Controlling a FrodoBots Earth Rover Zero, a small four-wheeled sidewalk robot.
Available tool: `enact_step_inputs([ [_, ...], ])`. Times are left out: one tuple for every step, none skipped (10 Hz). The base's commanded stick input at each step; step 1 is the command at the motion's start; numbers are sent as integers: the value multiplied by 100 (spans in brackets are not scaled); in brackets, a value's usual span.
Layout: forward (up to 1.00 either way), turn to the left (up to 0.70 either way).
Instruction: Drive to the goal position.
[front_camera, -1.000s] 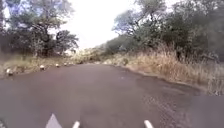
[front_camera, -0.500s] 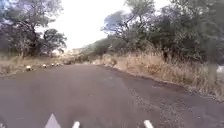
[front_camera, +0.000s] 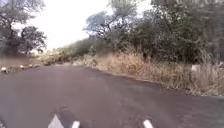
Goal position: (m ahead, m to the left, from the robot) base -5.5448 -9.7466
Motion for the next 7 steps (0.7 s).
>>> enact_step_inputs([
  [0,-50],
  [0,-50],
  [0,-50],
  [0,-50],
  [0,-50],
  [0,-50],
  [0,-50],
])
